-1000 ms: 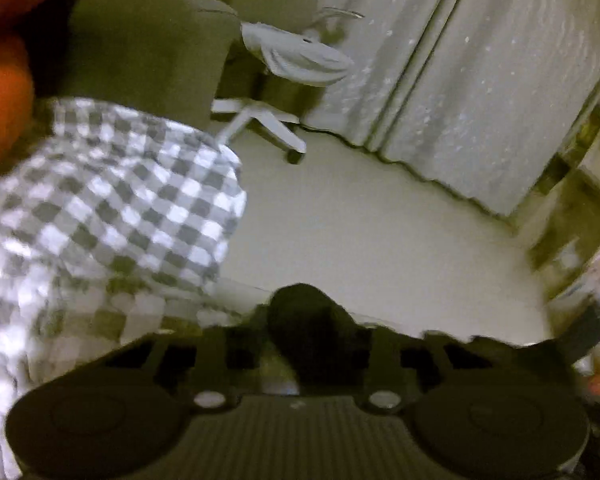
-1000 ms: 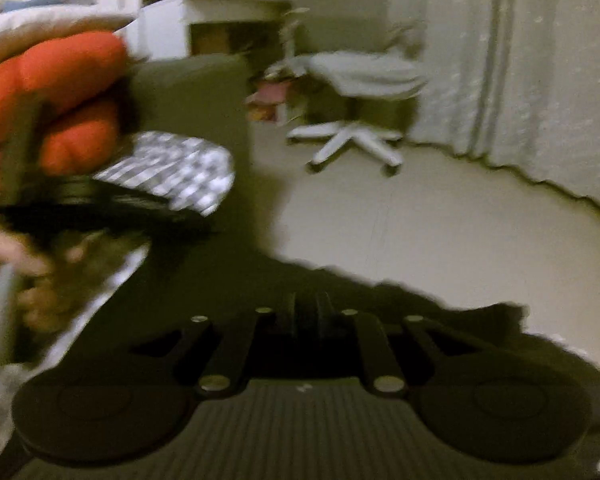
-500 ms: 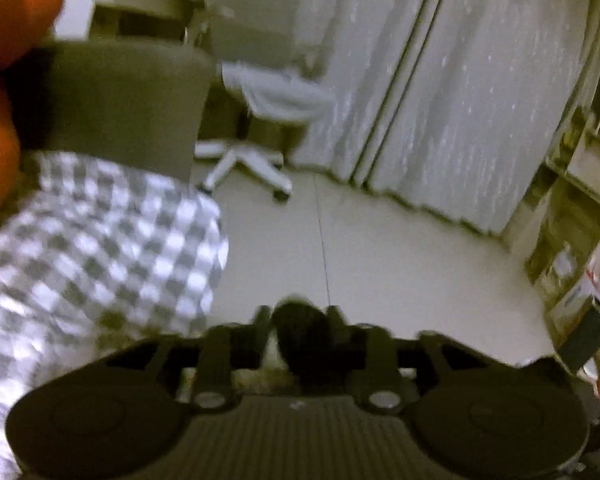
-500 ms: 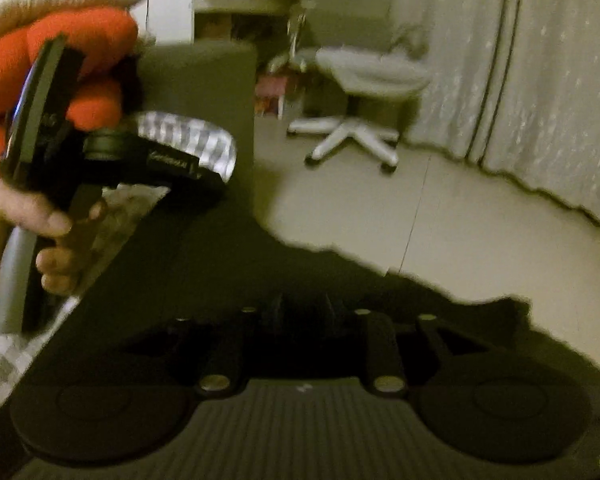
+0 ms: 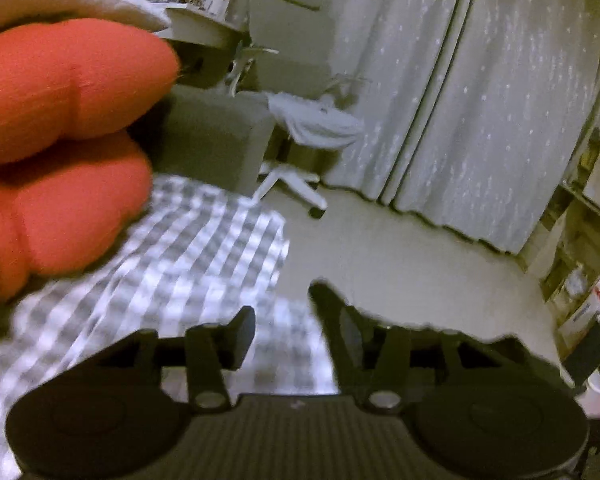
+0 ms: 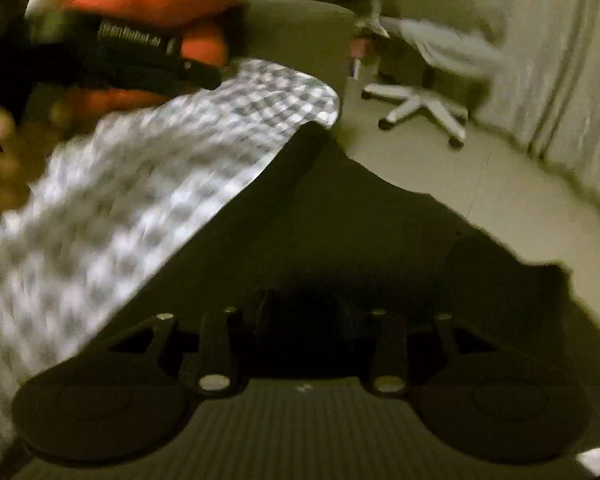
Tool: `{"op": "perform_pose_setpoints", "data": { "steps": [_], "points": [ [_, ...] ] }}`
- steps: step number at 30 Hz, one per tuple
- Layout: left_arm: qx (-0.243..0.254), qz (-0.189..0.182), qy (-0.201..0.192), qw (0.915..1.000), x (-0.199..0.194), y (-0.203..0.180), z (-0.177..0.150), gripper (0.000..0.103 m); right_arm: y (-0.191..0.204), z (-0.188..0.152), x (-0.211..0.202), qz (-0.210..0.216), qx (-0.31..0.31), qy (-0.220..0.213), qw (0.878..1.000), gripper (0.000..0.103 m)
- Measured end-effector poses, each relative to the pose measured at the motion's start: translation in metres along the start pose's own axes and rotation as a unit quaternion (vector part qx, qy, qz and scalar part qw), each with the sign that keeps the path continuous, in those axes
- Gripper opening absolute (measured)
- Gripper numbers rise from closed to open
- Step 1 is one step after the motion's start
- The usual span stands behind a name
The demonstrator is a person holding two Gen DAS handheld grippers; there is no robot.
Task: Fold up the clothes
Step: 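Lower the garment onto the bedspread with both grippers, laying it flat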
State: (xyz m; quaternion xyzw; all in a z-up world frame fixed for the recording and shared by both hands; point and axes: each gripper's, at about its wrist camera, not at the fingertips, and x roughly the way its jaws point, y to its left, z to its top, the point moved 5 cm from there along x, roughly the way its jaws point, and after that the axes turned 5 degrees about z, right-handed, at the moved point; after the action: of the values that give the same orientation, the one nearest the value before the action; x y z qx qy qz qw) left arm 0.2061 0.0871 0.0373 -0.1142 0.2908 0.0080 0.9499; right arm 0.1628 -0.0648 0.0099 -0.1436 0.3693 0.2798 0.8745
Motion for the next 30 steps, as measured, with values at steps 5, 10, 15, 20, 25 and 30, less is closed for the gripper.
{"op": "perform_pose_setpoints", "data": {
  "steps": [5, 10, 15, 20, 25, 30],
  "points": [
    [0.002, -0.003, 0.026, 0.9996, -0.052, -0.005, -0.043, 0.047, 0.038, -0.017, -0.038, 0.020, 0.013, -0.005, 1.000, 0.041],
    [0.023, -0.002, 0.029, 0.9993, -0.103, -0.017, -0.074, 0.046, 0.079, -0.044, -0.060, 0.053, 0.029, 0.001, 0.998, 0.041],
    [0.038, -0.021, 0.055, 0.9976, -0.132, -0.021, -0.115, 0.046, 0.108, -0.078, -0.066, 0.051, 0.031, 0.027, 0.998, 0.041],
    [0.038, -0.024, 0.074, 0.9962, -0.145, -0.012, -0.140, 0.020, 0.127, -0.104, -0.089, 0.051, 0.043, 0.001, 0.998, 0.041],
    [0.035, -0.031, 0.085, 0.9953, -0.156, -0.008, -0.160, 0.008, 0.147, -0.129, -0.113, 0.045, 0.049, -0.028, 0.997, 0.042],
    [0.030, -0.039, 0.092, 0.9945, -0.170, -0.009, -0.182, 0.008, 0.162, -0.151, -0.130, 0.033, 0.054, -0.053, 0.997, 0.042]
  ]
}}
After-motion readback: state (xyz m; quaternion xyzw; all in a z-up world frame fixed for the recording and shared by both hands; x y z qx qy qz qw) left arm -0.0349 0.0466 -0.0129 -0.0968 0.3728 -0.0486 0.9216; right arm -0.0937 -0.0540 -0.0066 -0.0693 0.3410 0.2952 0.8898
